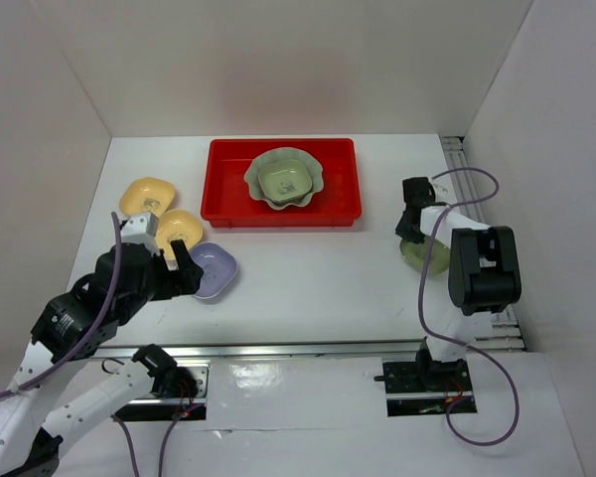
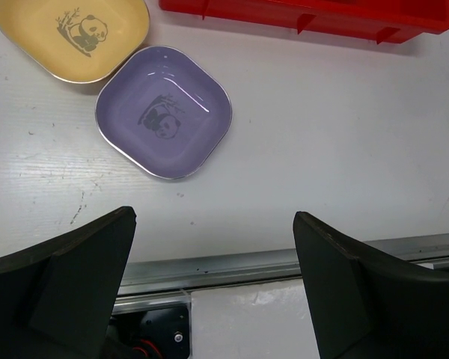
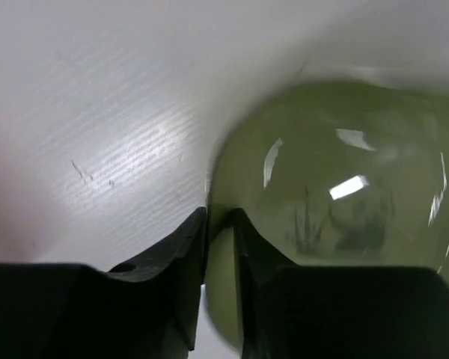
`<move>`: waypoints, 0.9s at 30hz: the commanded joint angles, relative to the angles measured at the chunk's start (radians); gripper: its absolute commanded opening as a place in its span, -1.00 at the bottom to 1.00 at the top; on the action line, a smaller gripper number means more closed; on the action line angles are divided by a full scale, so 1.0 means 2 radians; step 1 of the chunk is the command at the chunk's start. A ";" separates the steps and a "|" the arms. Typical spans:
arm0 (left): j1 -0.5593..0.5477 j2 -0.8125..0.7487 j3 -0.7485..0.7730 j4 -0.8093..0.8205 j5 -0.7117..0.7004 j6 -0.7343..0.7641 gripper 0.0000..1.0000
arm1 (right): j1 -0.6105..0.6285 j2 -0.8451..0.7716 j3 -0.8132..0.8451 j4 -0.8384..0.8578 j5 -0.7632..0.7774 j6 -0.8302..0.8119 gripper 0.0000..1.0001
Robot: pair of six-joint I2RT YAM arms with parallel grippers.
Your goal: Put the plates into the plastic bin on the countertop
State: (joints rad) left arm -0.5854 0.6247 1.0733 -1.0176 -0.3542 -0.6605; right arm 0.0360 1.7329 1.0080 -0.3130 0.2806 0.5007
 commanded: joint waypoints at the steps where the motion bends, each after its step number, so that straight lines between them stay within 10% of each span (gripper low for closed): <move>1: -0.002 0.001 -0.001 0.009 -0.010 -0.006 1.00 | -0.009 0.002 0.005 0.018 0.015 0.004 -0.53; 6: -0.002 0.007 -0.001 0.009 -0.021 -0.016 1.00 | -0.013 0.012 -0.011 0.013 0.027 0.009 -1.00; 19: -0.002 0.160 0.020 0.060 -0.044 -0.010 1.00 | 0.054 -0.105 0.116 0.008 0.024 -0.054 -1.00; 27: 0.053 0.222 0.026 0.073 0.021 -0.022 1.00 | 0.173 0.032 0.375 -0.025 -0.076 -0.173 -1.00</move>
State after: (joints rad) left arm -0.4999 1.0534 1.0874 -0.8974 -0.3481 -0.6853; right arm 0.3023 1.7016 1.5845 -0.3473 0.2207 0.2779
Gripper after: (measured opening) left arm 0.998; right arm 0.028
